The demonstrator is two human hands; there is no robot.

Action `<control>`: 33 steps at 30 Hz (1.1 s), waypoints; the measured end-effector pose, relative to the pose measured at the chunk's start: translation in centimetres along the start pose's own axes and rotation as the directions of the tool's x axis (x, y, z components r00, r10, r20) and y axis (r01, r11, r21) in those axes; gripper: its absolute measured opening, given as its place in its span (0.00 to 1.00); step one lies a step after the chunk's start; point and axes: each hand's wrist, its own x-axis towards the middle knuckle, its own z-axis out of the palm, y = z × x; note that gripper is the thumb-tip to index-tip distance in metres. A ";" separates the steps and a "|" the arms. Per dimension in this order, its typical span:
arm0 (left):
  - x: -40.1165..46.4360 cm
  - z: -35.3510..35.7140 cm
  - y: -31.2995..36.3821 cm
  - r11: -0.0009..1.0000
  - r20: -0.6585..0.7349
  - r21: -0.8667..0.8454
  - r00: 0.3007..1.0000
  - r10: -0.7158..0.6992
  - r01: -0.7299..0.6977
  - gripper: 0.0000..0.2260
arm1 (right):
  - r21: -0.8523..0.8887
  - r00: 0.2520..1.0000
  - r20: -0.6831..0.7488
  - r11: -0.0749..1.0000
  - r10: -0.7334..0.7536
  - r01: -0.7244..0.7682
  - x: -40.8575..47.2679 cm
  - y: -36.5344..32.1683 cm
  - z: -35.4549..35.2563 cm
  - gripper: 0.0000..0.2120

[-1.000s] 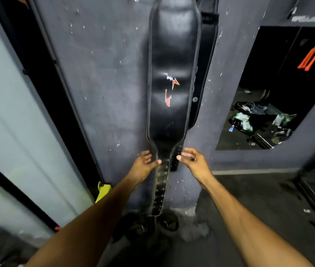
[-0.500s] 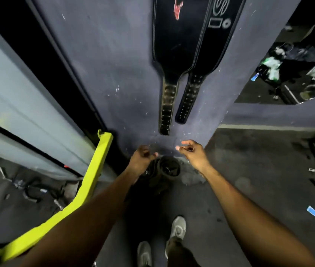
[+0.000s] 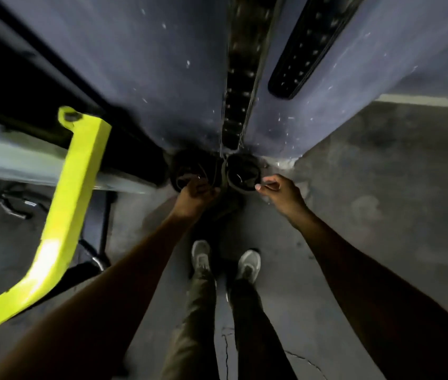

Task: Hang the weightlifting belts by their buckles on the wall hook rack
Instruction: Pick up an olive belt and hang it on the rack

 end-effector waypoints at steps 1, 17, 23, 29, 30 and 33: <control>2.4 0.8 -1.2 1.000 0.010 0.003 1.000 -0.014 0.014 0.20 | 0.005 1.000 -0.007 1.000 0.012 -0.012 2.2 1.6 0.9 0.19; 41.9 14.5 -29.4 0.989 0.160 0.147 0.987 -0.032 0.008 0.19 | -0.474 0.979 0.070 0.858 -0.190 0.200 36.4 26.7 16.8 0.19; 45.3 15.6 -33.2 0.983 0.128 0.170 0.990 0.051 -0.072 0.18 | -0.875 0.905 0.307 0.288 -0.293 0.390 41.4 27.7 19.6 0.30; 40.5 14.7 -29.8 0.995 0.116 0.095 0.993 0.003 -0.014 0.06 | -0.811 0.882 0.232 0.419 -0.409 0.408 36.4 24.8 15.8 0.28; 39.0 14.5 -28.5 0.997 0.123 0.078 0.992 -0.007 -0.002 0.05 | -0.777 0.883 0.195 0.482 -0.427 0.405 35.0 23.8 14.8 0.26; 34.0 13.4 -23.9 0.999 0.195 -0.032 0.980 -0.037 0.044 0.07 | -0.666 0.861 0.143 0.596 -0.488 0.448 30.0 19.7 11.2 0.24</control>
